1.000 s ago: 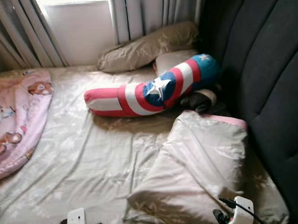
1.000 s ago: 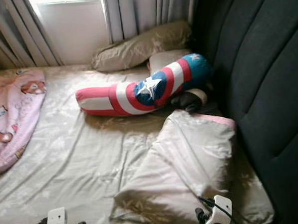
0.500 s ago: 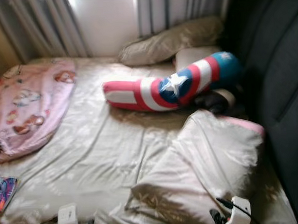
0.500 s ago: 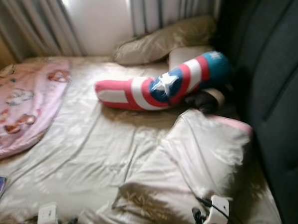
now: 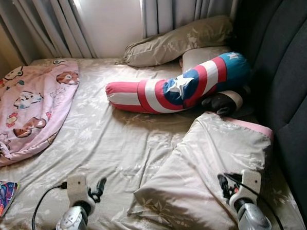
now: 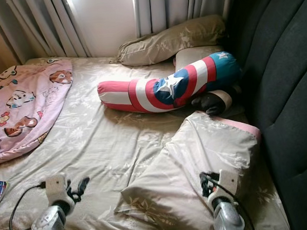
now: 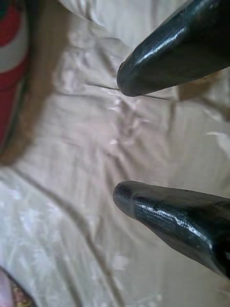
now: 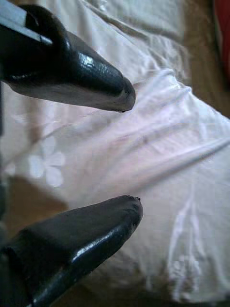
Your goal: Clean up the room
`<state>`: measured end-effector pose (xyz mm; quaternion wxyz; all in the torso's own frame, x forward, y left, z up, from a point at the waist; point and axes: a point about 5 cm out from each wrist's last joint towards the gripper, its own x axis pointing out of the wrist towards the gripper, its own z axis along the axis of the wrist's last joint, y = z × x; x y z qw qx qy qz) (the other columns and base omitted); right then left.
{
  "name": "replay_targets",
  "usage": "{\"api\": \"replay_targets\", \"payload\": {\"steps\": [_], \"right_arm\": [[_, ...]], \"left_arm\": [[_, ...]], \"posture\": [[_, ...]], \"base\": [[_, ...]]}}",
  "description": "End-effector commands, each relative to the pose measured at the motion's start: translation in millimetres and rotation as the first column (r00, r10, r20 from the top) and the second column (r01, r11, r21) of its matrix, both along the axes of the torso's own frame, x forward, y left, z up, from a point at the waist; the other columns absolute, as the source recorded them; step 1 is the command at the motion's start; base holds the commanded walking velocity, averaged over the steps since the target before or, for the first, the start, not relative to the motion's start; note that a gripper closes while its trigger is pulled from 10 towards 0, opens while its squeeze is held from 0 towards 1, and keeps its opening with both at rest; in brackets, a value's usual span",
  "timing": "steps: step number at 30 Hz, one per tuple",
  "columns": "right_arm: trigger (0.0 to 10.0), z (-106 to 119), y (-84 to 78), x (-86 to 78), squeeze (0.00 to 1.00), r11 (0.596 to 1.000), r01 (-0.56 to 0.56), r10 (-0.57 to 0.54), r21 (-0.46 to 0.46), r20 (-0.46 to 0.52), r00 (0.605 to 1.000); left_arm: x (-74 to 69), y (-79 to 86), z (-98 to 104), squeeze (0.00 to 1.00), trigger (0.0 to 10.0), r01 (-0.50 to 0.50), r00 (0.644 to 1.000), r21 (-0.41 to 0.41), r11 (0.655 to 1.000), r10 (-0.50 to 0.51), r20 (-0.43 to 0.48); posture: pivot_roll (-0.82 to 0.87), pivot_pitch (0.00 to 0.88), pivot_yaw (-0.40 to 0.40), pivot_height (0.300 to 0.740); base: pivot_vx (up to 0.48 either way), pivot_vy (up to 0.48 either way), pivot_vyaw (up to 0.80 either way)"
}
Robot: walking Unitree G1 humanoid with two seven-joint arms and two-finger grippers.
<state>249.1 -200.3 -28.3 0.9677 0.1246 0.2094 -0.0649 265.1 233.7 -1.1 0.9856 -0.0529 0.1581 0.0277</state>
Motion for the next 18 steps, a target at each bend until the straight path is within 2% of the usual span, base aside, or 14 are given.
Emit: {"api": "replay_targets", "payload": {"steps": [1,4,6,8,10,13,18], "right_arm": [[10.0,-3.6,3.0,-7.5,0.00,1.000,-0.030,0.030,-0.006,0.008,1.000],[10.0,-4.1,4.4,-10.7,0.00,0.999,-0.043,0.044,-0.009,0.023,0.999],[10.0,-13.1,-2.3,-20.4,0.00,0.998,0.061,-0.060,0.024,-0.041,0.997],[10.0,-12.4,-7.7,-20.5,0.00,0.993,0.121,-0.120,0.014,-0.042,0.992],[10.0,-11.1,-9.7,-19.4,0.00,0.991,0.134,-0.134,0.001,-0.038,0.990],[10.0,-10.1,-7.4,-15.8,0.00,0.995,0.095,-0.097,-0.038,-0.053,0.994],[10.0,-10.8,-4.0,-14.6,0.00,0.998,0.050,-0.053,-0.043,-0.065,0.996]], "left_arm": [[1.7,-5.7,4.9,0.00,10.0,0.044,0.998,0.013,0.999,-0.045,0.049],[2.7,-11.6,8.1,0.00,10.0,0.071,0.994,0.021,0.997,-0.072,0.081],[0.5,-16.9,5.9,0.00,10.0,0.081,0.993,0.037,0.996,-0.083,0.081],[1.6,-11.8,8.1,0.00,10.0,0.033,0.995,0.000,0.999,-0.032,0.097],[2.7,-9.9,10.1,0.00,10.0,0.015,0.994,-0.010,1.000,-0.014,0.110],[6.3,-9.6,14.3,0.00,10.0,0.018,0.992,-0.001,1.000,-0.018,0.125],[10.2,-12.6,16.7,0.00,10.0,0.041,0.991,0.014,0.999,-0.042,0.130]], "posture": [[0.01,0.000,-0.024,0.740],[0.02,0.000,-0.025,0.740],[0.02,0.000,-0.020,0.740],[0.02,0.000,-0.012,0.740],[0.02,0.000,-0.011,0.740],[0.01,0.000,-0.008,0.730],[0.01,0.000,0.000,0.710]], "base": [[0.000,0.000,0.00],[0.000,0.000,0.00],[0.000,0.000,0.00],[0.000,0.000,0.00],[0.000,0.000,0.00],[0.000,0.000,0.00],[0.000,0.000,0.00]]}}
